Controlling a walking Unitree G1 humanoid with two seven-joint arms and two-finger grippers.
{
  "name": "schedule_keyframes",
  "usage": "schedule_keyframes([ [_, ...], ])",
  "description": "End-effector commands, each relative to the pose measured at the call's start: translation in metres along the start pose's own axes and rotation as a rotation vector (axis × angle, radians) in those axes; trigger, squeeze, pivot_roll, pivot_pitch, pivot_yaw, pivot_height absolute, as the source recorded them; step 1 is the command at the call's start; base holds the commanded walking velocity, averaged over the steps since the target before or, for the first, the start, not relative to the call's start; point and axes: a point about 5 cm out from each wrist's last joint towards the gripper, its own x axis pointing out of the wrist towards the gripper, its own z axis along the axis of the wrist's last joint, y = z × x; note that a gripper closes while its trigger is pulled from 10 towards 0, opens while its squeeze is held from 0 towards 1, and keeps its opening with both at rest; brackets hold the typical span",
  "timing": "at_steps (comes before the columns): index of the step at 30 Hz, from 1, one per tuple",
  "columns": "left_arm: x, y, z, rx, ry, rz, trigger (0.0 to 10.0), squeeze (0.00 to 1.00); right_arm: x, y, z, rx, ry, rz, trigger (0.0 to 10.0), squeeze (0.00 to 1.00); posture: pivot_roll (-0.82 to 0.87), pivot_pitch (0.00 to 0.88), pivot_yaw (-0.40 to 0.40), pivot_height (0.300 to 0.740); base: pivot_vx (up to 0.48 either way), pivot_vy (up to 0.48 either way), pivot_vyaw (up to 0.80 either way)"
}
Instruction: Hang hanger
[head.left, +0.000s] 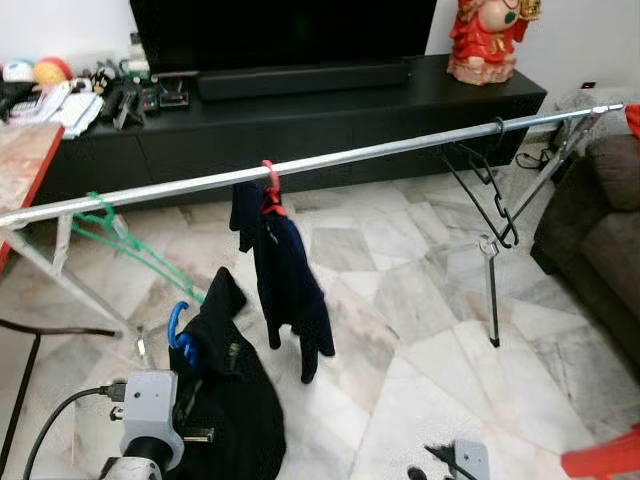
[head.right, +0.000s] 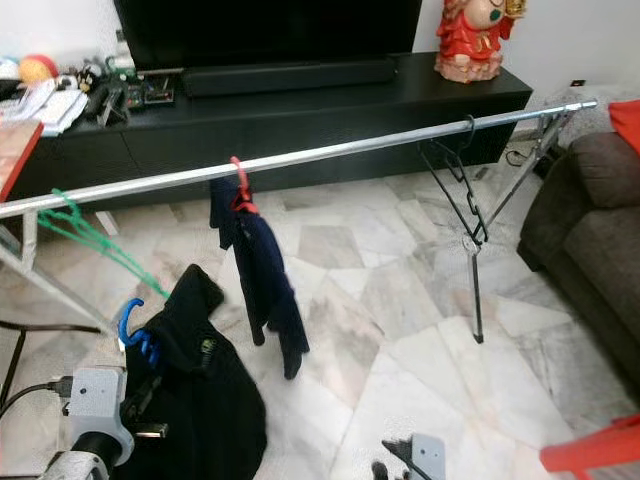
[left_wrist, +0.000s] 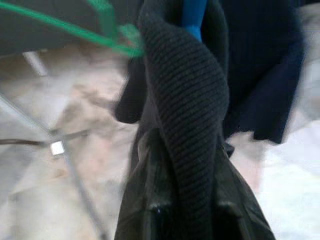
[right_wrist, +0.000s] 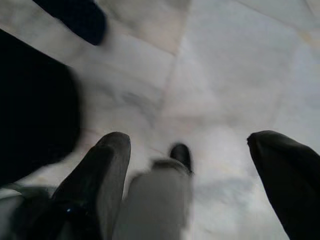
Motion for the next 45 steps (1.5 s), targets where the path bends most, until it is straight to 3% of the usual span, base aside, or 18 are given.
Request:
schedule_keyframes([
  [1,-0.001,0.003,0.008,0.021,-0.041,0.013,10.0,0.0,-0.001,0.001,-0.007,0.011,0.023,-0.004,10.0,0.0,0.03,0.142,-0.027,0.74,0.0,0.0,0.0],
  [7,0.001,0.001,0.01,0.064,-0.045,0.002,10.0,0.0,-0.002,0.001,-0.011,-0.072,0.054,0.035,10.0,0.0,0.03,0.136,-0.03,0.74,0.0,0.0,0.5],
  [11,0.002,0.003,0.009,0.084,-0.028,0.001,10.0,0.0,-0.001,-0.001,-0.01,0.021,0.051,0.001,10.0,0.0,0.03,0.14,-0.029,0.74,0.0,-0.428,0.4],
  [45,0.002,-0.007,0.004,0.13,-0.01,-0.038,10.0,0.0,-0.002,-0.004,-0.012,0.039,0.098,0.028,10.0,0.0,0.02,0.161,-0.034,0.74,0.0,-0.43,0.0],
])
